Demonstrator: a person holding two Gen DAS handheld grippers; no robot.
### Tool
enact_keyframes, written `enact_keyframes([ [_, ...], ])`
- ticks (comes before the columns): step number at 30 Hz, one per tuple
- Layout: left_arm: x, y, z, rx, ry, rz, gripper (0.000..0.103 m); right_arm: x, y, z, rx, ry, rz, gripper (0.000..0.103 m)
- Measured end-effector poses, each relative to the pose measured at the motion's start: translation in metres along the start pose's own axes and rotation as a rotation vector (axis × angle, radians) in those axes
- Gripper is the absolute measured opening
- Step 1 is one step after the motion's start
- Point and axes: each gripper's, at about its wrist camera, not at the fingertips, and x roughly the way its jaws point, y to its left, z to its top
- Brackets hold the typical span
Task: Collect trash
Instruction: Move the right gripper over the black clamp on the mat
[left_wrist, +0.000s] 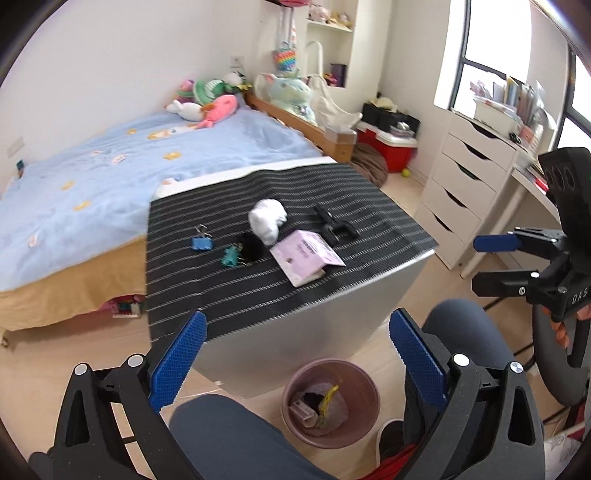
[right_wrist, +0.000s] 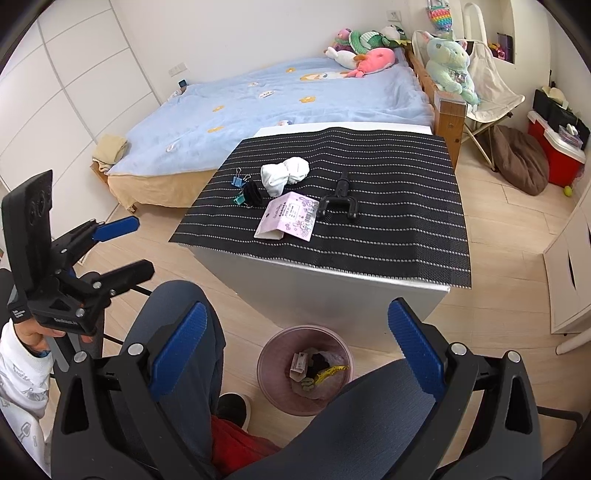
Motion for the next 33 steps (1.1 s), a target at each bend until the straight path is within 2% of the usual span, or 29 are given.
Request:
enact_keyframes([
  [15, -0.010, 0.026, 0.027, -0.045, -0.050, 0.056, 0.095, 0.038, -0.013, 0.078, 0.046, 0.039, -0.069, 0.097],
  [25, -0.004, 0.040, 0.035, -0.068, -0.048, 0.058, 0.095, 0.101, -0.025, 0.134, 0.056, 0.174, -0.124, 0.097],
  [33, -0.002, 0.055, 0.032, -0.104, -0.040, 0.068, 0.095, 0.163, -0.042, 0.150, 0.099, 0.321, -0.178, 0.097],
])
